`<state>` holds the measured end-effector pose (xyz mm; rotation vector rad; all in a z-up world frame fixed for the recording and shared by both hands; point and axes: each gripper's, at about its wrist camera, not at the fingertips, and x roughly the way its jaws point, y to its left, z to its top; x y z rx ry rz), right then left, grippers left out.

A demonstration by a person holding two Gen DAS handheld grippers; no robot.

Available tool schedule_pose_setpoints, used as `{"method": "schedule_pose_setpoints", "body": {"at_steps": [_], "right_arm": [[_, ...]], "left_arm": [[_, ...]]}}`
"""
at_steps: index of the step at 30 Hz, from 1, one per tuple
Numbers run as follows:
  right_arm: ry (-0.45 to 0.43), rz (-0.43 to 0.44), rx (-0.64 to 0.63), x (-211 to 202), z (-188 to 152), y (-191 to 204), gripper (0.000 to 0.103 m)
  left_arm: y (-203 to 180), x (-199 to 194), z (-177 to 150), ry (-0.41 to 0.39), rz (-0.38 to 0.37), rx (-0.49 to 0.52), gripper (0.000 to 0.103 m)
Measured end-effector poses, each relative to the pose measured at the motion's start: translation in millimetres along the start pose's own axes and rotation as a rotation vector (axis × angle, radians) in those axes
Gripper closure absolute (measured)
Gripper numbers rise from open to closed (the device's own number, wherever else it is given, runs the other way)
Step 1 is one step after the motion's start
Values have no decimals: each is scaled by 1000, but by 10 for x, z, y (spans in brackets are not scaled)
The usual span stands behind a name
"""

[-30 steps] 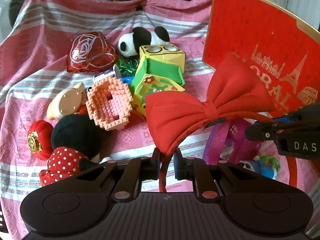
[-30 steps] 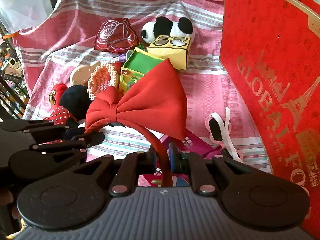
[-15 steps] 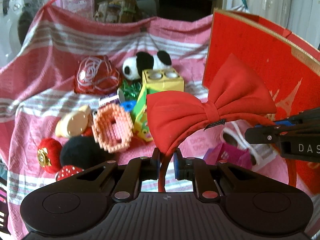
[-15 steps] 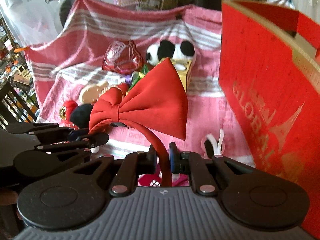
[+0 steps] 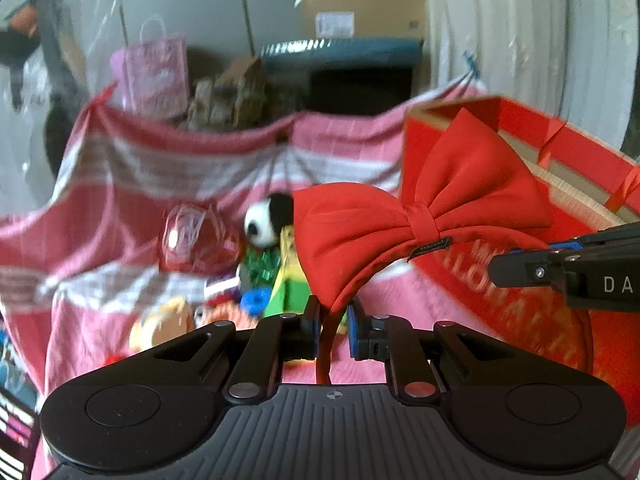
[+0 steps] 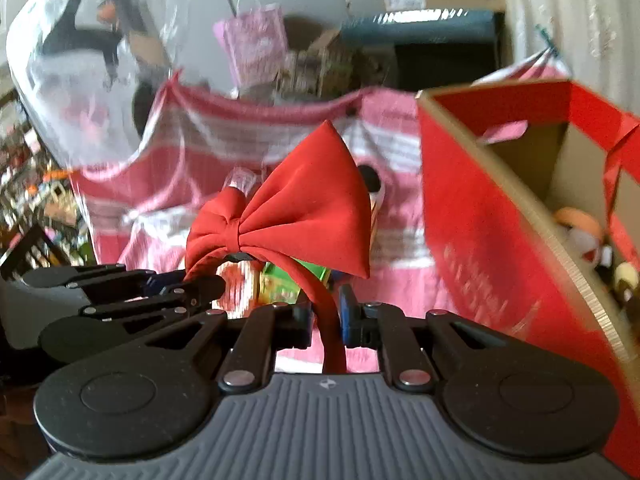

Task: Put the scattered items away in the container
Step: 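Lift the headband with the right gripper and carry it over the red box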

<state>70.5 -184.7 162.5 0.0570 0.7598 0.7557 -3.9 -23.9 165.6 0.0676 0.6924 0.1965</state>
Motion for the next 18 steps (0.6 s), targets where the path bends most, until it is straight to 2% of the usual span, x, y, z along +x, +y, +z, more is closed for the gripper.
{"method": "schedule_pose_setpoints", "body": {"at_steps": [5, 10, 15, 18], "right_arm": [[-88, -44, 45, -341, 121, -257, 88], [-186, -146, 114, -791, 184, -673, 87], [-290, -312, 162, -1338, 145, -1130, 88], [-314, -417, 189, -1597, 67, -1415, 88]], "left_arm": [[-327, -54, 299, -75, -61, 62, 93], [-935, -39, 644, -159, -168, 178, 93], [-1747, 11, 975, -225, -311, 297, 92], [-2229, 123, 1079, -219, -400, 343, 92]]}}
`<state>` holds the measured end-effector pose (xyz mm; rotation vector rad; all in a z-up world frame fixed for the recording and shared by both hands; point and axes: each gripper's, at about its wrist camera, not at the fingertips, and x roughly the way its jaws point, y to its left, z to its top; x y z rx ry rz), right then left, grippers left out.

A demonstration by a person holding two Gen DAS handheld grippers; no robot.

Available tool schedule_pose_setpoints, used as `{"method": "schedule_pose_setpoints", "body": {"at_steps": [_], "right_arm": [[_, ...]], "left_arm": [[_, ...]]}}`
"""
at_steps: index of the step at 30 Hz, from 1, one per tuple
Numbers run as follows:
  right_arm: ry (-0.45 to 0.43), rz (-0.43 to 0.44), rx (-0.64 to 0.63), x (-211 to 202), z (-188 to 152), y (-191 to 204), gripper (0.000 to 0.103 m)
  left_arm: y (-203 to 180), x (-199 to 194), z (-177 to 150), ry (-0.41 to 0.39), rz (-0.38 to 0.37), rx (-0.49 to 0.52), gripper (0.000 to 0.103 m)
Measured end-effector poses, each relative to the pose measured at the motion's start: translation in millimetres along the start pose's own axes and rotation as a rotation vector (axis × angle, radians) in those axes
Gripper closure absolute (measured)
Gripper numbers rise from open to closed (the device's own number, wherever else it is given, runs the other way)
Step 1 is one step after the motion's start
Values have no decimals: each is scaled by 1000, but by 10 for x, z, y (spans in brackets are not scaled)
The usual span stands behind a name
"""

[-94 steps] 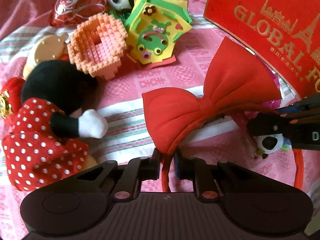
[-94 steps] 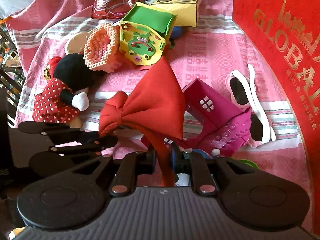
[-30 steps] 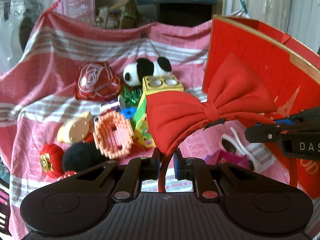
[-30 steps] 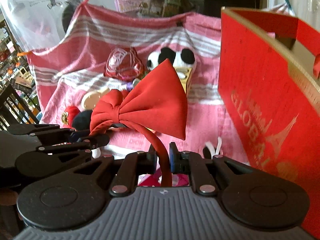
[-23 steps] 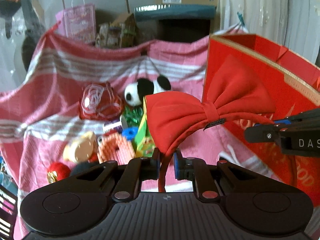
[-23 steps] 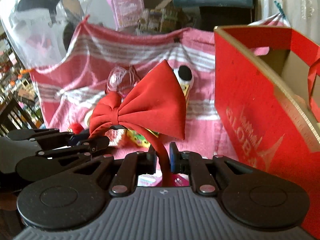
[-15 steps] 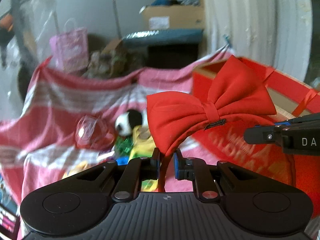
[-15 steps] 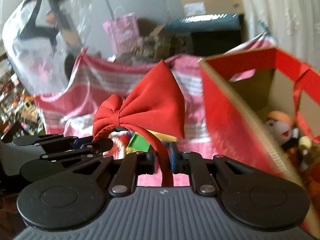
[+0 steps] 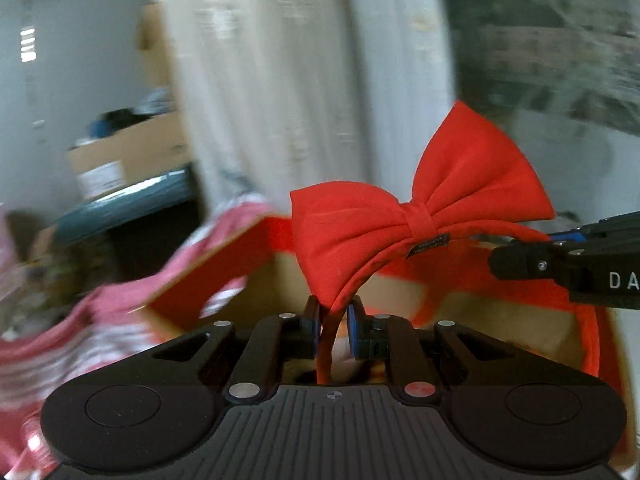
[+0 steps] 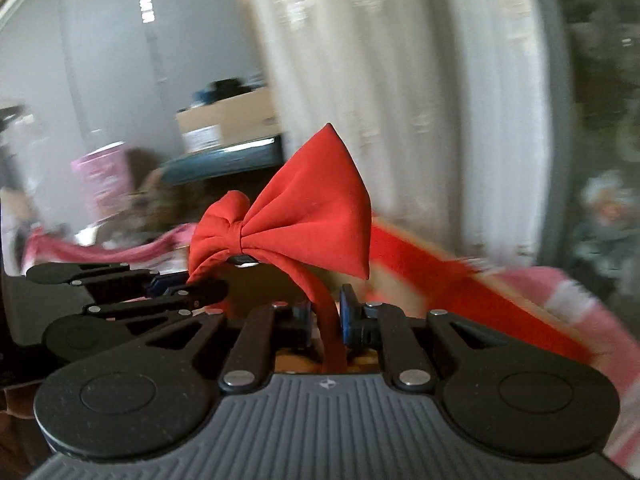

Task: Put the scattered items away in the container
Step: 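Lift the headband with the right gripper and carry it over the red box, then lower the headband into the red box and open the right gripper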

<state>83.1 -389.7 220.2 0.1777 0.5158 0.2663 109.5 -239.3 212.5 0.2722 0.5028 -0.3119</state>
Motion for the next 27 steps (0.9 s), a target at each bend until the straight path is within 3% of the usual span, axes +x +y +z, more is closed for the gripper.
{"method": "schedule_pose_setpoints", "body": {"at_steps": [6, 13, 14, 15, 16, 17, 18, 27], "right_arm": [[67, -99, 35, 75, -145, -499, 88], [159, -81, 46, 333, -344, -691, 88], [175, -72, 33, 386, -347, -678, 85], [195, -69, 15, 409, -363, -678, 80], [209, -74, -6, 446, -374, -658, 75], [219, -80, -28, 473, -384, -641, 53], [225, -83, -43, 484, -403, -636, 31], [223, -83, 4, 523, -437, -665, 26]], "left_arm": [[-545, 497, -24, 81, -88, 32, 91], [-716, 842, -211, 189, -91, 30, 90], [-698, 866, -230, 205, -86, 35, 65], [-693, 882, -260, 226, -77, 40, 46], [-659, 888, -269, 237, -62, 36, 34], [-634, 878, -273, 238, -44, 23, 18], [-597, 865, -265, 223, -25, 7, 13], [-372, 820, -193, 220, -8, -63, 12]]}}
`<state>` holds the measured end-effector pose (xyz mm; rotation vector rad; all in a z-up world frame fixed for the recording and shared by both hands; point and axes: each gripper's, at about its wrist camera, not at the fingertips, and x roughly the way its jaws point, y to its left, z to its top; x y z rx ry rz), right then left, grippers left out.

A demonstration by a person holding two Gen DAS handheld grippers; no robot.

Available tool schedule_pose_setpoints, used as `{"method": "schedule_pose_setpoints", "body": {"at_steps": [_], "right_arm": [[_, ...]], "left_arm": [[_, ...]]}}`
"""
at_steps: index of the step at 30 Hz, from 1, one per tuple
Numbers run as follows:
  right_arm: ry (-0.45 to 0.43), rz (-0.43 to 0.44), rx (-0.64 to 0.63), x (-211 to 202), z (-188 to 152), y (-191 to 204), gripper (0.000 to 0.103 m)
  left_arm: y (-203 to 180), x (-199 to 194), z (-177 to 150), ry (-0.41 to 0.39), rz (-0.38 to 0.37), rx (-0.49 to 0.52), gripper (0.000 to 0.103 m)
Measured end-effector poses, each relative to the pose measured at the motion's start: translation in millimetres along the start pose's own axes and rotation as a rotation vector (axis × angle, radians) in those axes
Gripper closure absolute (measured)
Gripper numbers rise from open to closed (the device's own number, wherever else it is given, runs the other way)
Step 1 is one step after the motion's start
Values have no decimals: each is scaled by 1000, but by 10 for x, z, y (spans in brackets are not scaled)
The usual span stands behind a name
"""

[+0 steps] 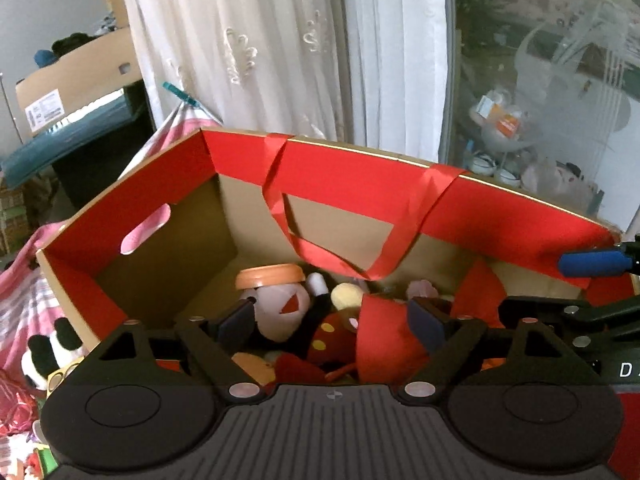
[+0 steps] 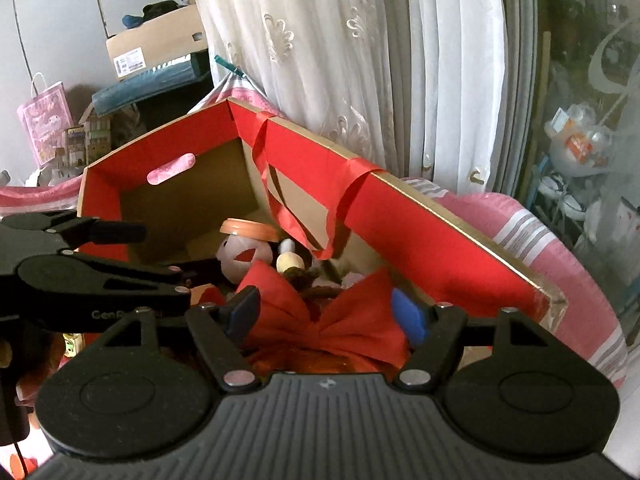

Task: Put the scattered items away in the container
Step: 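Lower the headband into the red box and open the right gripper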

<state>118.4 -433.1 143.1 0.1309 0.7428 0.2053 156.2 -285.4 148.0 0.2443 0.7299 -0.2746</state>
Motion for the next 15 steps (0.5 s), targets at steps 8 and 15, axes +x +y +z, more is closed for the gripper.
{"method": "schedule_pose_setpoints", "body": {"at_steps": [8, 15], "right_arm": [[-3, 15, 50, -16, 4, 63, 21], [-19, 45, 115, -43, -13, 154, 20]], "left_arm": [[82, -162, -30, -28, 7, 37, 9], [258, -326, -89, -45, 44, 50, 8]]}}
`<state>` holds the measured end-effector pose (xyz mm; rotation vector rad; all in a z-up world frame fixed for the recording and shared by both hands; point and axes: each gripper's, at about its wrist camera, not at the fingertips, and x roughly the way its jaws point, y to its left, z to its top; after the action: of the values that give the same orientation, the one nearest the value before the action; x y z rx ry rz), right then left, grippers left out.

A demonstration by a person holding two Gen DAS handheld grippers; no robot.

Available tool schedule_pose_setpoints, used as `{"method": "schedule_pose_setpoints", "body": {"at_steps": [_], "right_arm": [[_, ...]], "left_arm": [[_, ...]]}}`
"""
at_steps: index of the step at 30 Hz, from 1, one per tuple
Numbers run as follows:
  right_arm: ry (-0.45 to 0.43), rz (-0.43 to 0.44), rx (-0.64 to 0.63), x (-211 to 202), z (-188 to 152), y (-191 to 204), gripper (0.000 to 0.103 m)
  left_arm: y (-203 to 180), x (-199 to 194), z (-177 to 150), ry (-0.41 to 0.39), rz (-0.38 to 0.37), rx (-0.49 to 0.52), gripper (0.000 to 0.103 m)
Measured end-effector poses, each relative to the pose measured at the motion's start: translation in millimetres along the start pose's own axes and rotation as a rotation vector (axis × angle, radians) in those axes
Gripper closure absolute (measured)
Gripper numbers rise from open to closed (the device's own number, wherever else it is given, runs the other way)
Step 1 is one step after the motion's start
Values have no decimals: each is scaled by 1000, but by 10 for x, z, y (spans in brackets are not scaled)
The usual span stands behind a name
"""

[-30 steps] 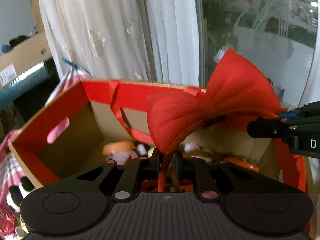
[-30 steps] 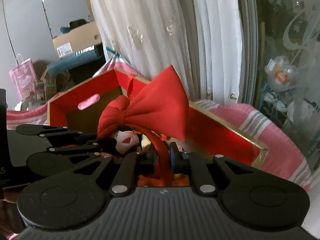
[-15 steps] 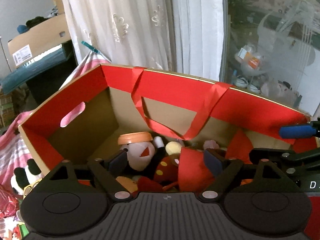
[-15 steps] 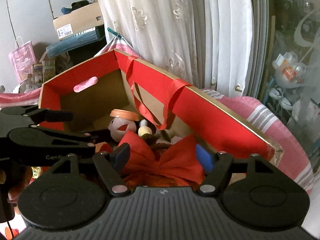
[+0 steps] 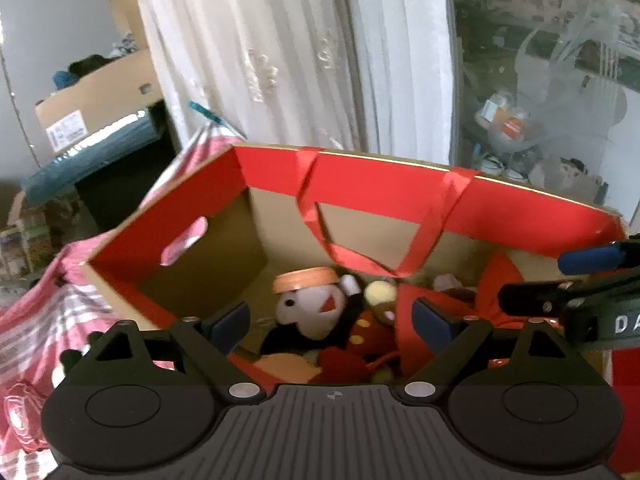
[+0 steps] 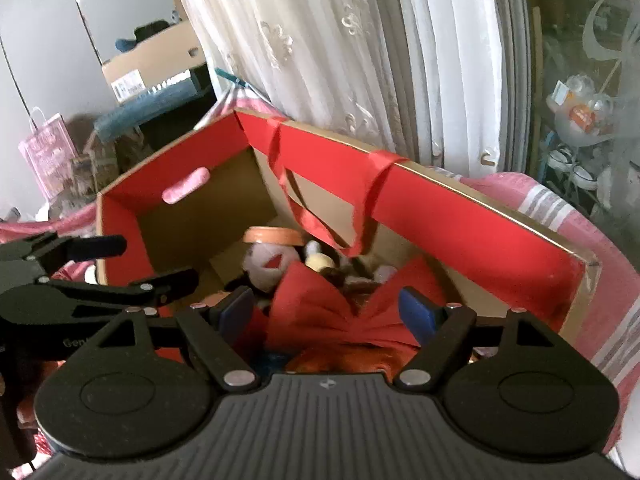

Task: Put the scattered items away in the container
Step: 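Lower the headband into the red box and open the right gripper, then move the right gripper back over the toys on the cloth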

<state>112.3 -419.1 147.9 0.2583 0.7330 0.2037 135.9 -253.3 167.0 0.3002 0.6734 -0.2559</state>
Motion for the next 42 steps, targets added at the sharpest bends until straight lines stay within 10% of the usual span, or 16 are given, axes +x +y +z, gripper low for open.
{"method": "schedule_pose_setpoints", "body": {"at_steps": [22, 42], "right_arm": [[-47, 300, -246, -208, -130, 1589, 20], [363, 192, -386, 953, -1300, 2144, 21]], "left_arm": [[1227, -738, -1024, 64, 220, -151, 8], [1589, -16, -2563, 425, 201, -230, 8]]}}
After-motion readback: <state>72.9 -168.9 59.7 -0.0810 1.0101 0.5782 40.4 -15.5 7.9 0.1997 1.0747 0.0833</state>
